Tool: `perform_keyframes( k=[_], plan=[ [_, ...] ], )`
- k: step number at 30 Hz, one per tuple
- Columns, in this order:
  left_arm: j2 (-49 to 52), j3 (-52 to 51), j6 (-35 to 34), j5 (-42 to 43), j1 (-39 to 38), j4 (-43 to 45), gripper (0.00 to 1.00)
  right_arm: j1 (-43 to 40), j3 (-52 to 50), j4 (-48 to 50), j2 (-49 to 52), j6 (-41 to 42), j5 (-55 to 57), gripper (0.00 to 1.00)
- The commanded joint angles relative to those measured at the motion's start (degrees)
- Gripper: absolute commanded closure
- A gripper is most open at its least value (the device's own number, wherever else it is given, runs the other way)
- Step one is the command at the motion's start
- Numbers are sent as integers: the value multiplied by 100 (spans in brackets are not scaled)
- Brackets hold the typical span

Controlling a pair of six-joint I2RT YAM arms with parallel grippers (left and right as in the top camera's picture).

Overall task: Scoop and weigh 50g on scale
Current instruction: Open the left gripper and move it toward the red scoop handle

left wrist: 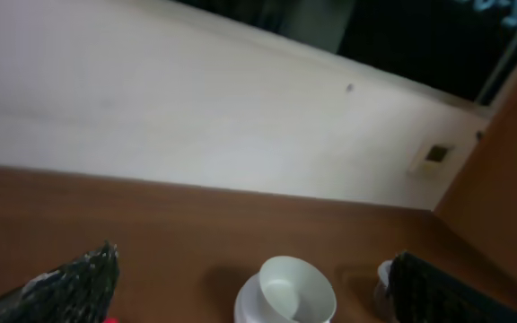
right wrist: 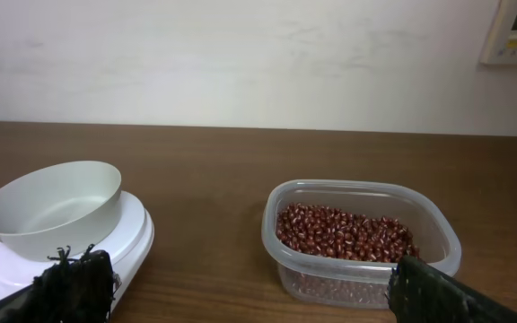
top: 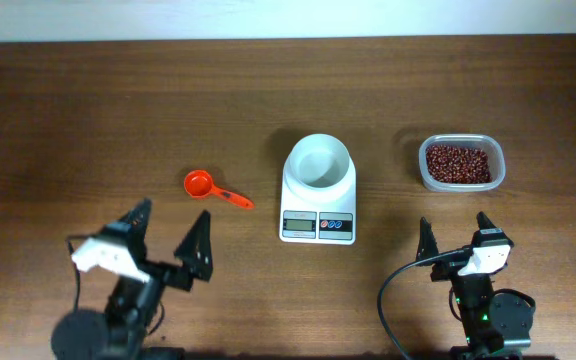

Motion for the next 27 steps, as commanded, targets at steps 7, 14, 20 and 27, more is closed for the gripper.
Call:
perform_keyframes(
  k=[7,14,20,27],
  plan=[
    [2575,1635,162,-385,-24,-901,1,33,-42,-15,-59,26,50,1],
    [3928,1982,157,-308,-24,-1189,1,33,-42,-15,-59,26,50,1],
    [4719,1980,157,26,-24,-1211,1,33,-42,-15,-59,26,50,1],
    [5501,1980,155,-780,-22,-1228,1,33,-42,-17,-59,26,50,1]
  ],
)
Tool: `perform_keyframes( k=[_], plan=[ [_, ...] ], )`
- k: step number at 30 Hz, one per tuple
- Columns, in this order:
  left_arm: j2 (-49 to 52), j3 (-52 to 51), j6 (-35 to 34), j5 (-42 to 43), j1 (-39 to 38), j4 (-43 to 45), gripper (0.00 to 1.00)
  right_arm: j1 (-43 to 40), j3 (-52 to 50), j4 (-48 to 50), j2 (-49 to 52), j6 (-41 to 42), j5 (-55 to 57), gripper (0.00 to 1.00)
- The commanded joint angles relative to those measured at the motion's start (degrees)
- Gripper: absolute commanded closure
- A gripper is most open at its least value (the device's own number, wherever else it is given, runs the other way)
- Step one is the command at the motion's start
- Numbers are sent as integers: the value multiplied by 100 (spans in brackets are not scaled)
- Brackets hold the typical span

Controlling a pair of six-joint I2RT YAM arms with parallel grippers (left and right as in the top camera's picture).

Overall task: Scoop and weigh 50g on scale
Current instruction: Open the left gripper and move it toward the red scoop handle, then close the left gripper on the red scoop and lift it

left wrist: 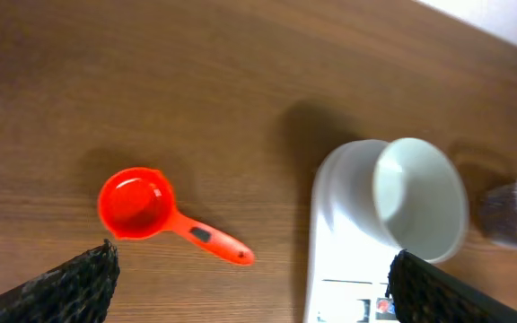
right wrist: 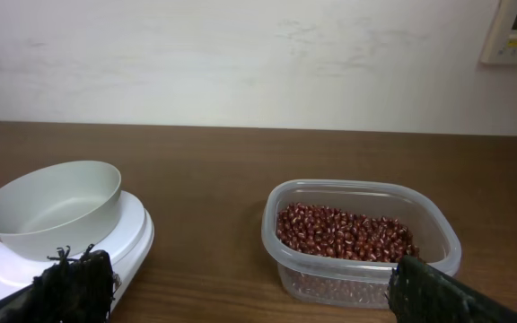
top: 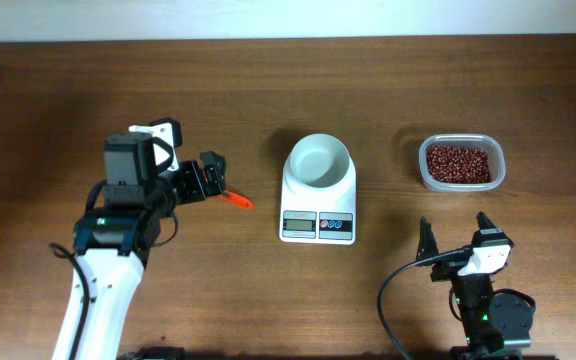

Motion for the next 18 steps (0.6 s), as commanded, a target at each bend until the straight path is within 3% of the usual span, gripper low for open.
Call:
perform_keyframes(
  k=[1,10,14,18],
  plan=[
    [424,127,85,-616,-22,-13,1,33,-42,-13,-59,26,48,1],
    [1283,127,-1255,-1768,-22,-68,3,33,-42,-13,-59,26,48,1],
    [1657,127,-1416,-1825,-22,98,5,33,-42,-13,-59,26,48,1],
    [1978,127,-1423,-1825,-22,348,13,33,-42,-13,-59,26,48,1]
  ],
)
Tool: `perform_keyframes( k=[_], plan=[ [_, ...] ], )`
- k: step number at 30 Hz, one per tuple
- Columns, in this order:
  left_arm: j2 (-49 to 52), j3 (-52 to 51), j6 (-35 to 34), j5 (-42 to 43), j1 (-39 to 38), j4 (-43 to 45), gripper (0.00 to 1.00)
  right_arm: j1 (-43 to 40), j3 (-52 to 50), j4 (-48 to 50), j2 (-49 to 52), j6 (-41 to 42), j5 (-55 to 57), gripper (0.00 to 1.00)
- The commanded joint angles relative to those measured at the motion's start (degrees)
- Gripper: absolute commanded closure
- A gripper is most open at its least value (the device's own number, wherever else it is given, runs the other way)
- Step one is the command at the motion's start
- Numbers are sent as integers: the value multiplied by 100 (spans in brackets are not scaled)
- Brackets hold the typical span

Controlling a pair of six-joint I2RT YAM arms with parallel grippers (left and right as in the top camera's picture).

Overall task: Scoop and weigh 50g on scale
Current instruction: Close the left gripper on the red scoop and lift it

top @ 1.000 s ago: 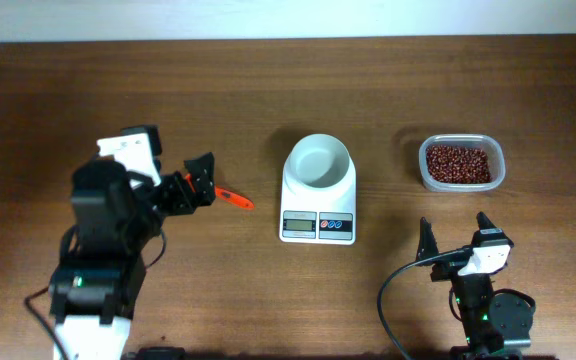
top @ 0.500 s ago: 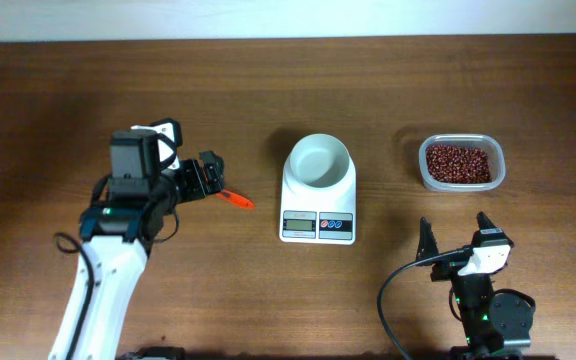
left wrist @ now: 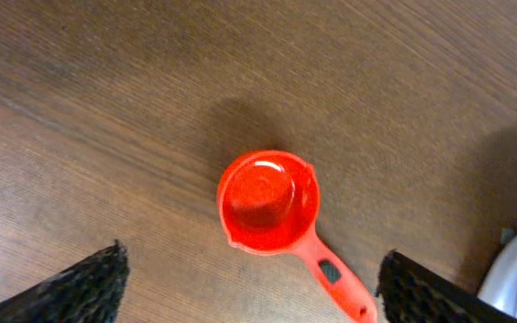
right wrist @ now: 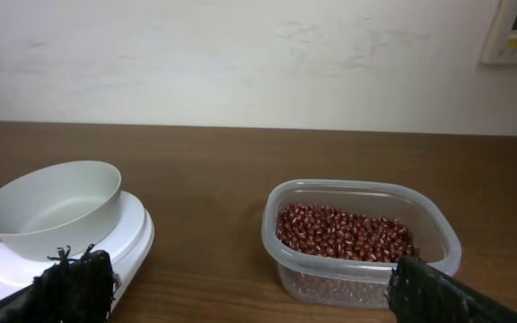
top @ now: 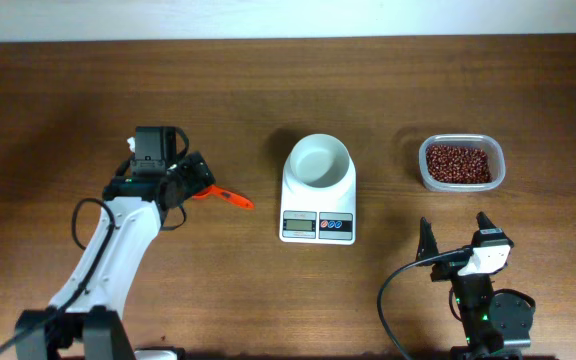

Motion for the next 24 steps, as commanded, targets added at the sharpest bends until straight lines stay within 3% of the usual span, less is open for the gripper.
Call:
perform_keyframes(
  k=[1,3,5,15,22,24],
  plan=[
    [306,127,-234,-166,-22,164,15,33,-42,-13,-59,28,48,1],
    [452,127,-651,-343,-22,184,23,33,-42,-13,-59,28,48,1],
    [566,127,-905,-396,-22,205,25,33,-42,-13,-59,28,48,1],
    [944,127,-1414,-372,-24,442,44,33,-42,-13,-59,28,48,1],
    [1338,127,-1512,-26,-24,697,49,33,-42,-13,-59,28,48,1],
    [1445,127,-1512,105,-24,804,59,33,-42,-13,-59,28,48,1]
  ],
)
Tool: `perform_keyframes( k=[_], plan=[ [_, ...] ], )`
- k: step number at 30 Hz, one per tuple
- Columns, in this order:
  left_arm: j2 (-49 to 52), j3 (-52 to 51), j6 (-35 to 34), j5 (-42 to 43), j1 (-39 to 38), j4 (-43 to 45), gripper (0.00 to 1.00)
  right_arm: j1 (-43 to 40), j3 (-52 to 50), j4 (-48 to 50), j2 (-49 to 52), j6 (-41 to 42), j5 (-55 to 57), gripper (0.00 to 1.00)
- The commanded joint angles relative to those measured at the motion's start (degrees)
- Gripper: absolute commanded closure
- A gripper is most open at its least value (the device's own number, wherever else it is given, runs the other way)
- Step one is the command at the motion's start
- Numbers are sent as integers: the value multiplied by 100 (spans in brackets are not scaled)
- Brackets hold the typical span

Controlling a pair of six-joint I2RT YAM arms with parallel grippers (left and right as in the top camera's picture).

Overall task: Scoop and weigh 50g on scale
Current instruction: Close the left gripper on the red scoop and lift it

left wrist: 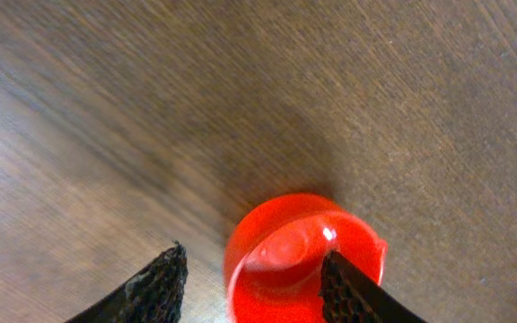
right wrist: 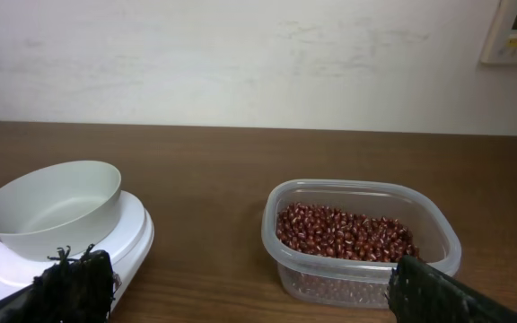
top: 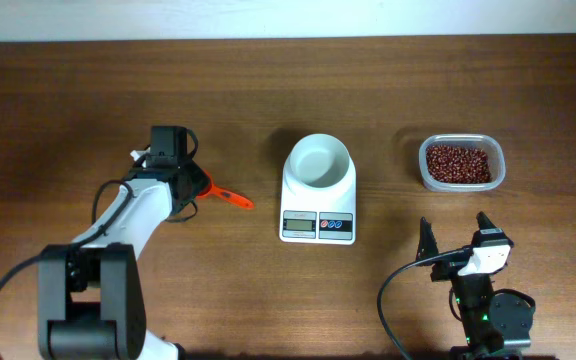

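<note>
The orange-red scoop [top: 226, 196] lies left of the white scale [top: 317, 224], which carries an empty white bowl [top: 318, 160]. My left gripper [top: 190, 184] is down over the scoop's cup [left wrist: 305, 254]. It stands open, its jaws narrowed: one fingertip [left wrist: 158, 289] is on the table left of the cup, apart from it, and the other [left wrist: 348, 289] is over the cup's inside. A clear tub of red beans [top: 460, 163] sits right of the scale. My right gripper [top: 453, 240] rests open near the front edge, with the tub [right wrist: 359, 235] and bowl [right wrist: 50, 205] ahead of it.
The brown wooden table [top: 78, 90] ends at a pale wall along the far edge. The scale's display and buttons [top: 317, 226] face the front. A black cable [top: 393, 300] loops beside the right arm's base.
My left gripper has dropped closer to the scoop's cup and its jaws have narrowed round the cup's left rim. The scoop, scale, bean tub and right arm have not moved.
First my left gripper was wide open near the table's front left, aimed at the wall. It then hung above the scoop looking down, and then closer over the cup. Now it is low, straddling the cup's rim. The right arm stayed parked throughout.
</note>
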Motion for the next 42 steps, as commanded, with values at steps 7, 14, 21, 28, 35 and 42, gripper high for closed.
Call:
perform_keyframes(
  k=[7,14,21,28,35,42],
  plan=[
    [264,116,-98,269,-28,221,62,33,-42,-13,-59,26,48,1],
    [295,50,-98,267,-28,221,67,33,-42,-13,-59,26,48,1],
    [424,28,-98,264,-107,310,80,33,-42,-13,-59,26,48,1],
    [516,24,-96,264,-216,354,72,33,-42,-13,-59,26,48,1],
    [719,24,-94,240,-291,356,100,33,-42,-13,-59,26,48,1],
    [719,26,-66,243,-286,417,92,33,-42,-13,-59,26,48,1]
  ],
)
